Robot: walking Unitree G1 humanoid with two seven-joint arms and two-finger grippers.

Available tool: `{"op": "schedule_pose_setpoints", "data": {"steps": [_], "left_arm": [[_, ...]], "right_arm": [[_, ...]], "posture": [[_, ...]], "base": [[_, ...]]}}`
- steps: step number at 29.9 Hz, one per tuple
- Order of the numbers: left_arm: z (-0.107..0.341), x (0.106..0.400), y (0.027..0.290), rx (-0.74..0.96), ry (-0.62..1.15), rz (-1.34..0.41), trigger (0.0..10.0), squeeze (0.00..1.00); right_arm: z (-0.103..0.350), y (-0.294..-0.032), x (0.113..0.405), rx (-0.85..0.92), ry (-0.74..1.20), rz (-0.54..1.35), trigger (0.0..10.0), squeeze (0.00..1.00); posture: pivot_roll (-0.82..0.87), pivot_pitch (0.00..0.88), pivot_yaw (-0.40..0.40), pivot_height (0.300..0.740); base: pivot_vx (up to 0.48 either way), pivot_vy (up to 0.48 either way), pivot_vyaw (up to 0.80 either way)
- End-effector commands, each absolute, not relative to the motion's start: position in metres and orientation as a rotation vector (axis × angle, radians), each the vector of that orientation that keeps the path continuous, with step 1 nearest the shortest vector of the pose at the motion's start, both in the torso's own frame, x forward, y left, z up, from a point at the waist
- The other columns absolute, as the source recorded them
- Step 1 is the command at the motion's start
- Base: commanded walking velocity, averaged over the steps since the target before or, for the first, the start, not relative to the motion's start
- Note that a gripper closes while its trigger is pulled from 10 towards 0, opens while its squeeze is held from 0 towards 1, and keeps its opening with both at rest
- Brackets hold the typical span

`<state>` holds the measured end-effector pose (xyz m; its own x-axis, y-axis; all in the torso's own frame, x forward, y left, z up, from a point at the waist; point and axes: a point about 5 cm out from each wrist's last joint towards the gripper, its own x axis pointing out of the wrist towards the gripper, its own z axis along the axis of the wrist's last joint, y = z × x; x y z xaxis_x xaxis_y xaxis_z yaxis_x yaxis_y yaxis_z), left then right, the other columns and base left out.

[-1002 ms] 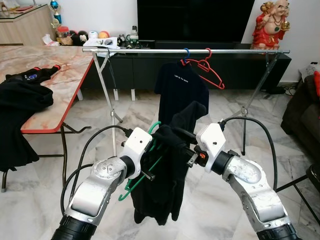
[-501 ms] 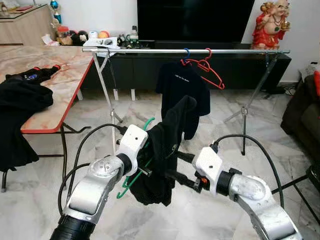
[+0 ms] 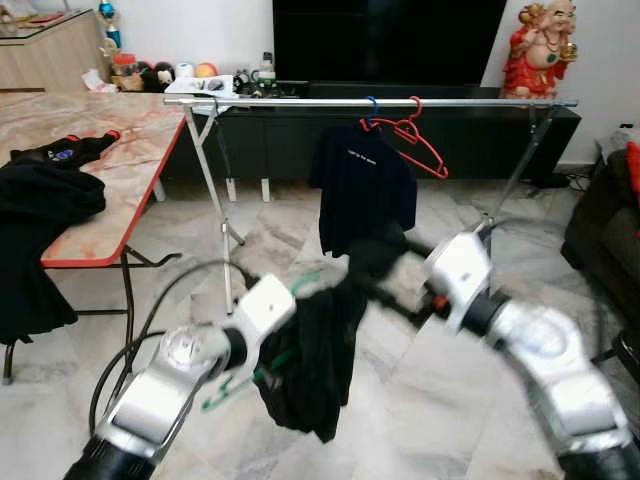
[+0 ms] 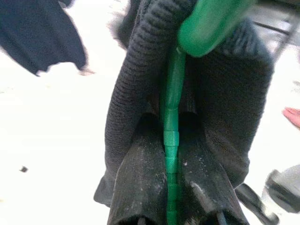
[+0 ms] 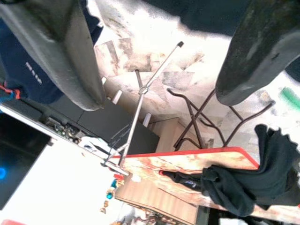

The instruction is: Hang hanger

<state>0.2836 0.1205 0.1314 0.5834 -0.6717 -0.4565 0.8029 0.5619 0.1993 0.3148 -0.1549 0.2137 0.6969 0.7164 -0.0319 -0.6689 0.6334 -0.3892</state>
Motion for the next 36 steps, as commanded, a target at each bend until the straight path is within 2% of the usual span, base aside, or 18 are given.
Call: {"op": "schedule_pose_setpoints", "data": {"steps": [1, 2, 3, 4, 5, 13, 20, 36], "left_arm": [[0.146, 0.283, 0.114, 0.462, 0.276, -0.942, 10.0, 0.0], [0.145, 0.282, 0.114, 0.471, 0.281, -0.952, 10.0, 0.0], [0.143, 0.279, 0.116, 0.489, 0.297, -0.99, 10.0, 0.0], [0.143, 0.278, 0.116, 0.497, 0.303, -1.009, 10.0, 0.0], [0.143, 0.275, 0.118, 0.514, 0.313, -1.042, 10.0, 0.0], [0.147, 0.274, 0.13, 0.634, 0.346, -1.154, 10.0, 0.0], [0.151, 0.264, 0.124, 0.683, 0.35, -1.309, 10.0, 0.0], [0.157, 0.266, 0.119, 0.722, 0.355, -1.404, 10.0, 0.0]], "right_arm": [[0.22, -0.157, 0.317, -0.408, -0.138, 0.84, 10.0, 1.0], [0.221, -0.157, 0.317, -0.416, -0.141, 0.855, 10.0, 1.0], [0.222, -0.155, 0.315, -0.442, -0.138, 0.926, 10.0, 0.91], [0.222, -0.153, 0.314, -0.456, -0.135, 0.957, 10.0, 0.06], [0.221, -0.152, 0.312, -0.482, -0.119, 1.024, 10.0, 0.0], [0.201, -0.16, 0.308, -0.575, 0.081, 1.344, 10.0, 0.0], [0.191, -0.155, 0.309, -0.576, 0.202, 1.563, 10.0, 0.0], [0.178, -0.13, 0.319, -0.664, 0.224, 1.681, 10.0, 0.0]], "posture": [[0.06, 0.026, -0.004, 0.74], [0.06, 0.026, -0.004, 0.74], [0.06, 0.025, -0.003, 0.74], [0.06, 0.028, -0.001, 0.74], [0.06, 0.029, 0.0, 0.74], [0.06, 0.067, 0.016, 0.74], [0.05, 0.092, 0.03, 0.74], [0.06, 0.107, 0.07, 0.74]], "base": [[0.0, 0.0, 0.0], [0.0, 0.0, 0.0], [0.0, 0.0, 0.0], [0.0, 0.0, 0.0], [0.0, 0.0, 0.0], [0.0, 0.0, 0.0], [0.0, 0.0, 0.0], [0.0, 0.0, 0.0]]}}
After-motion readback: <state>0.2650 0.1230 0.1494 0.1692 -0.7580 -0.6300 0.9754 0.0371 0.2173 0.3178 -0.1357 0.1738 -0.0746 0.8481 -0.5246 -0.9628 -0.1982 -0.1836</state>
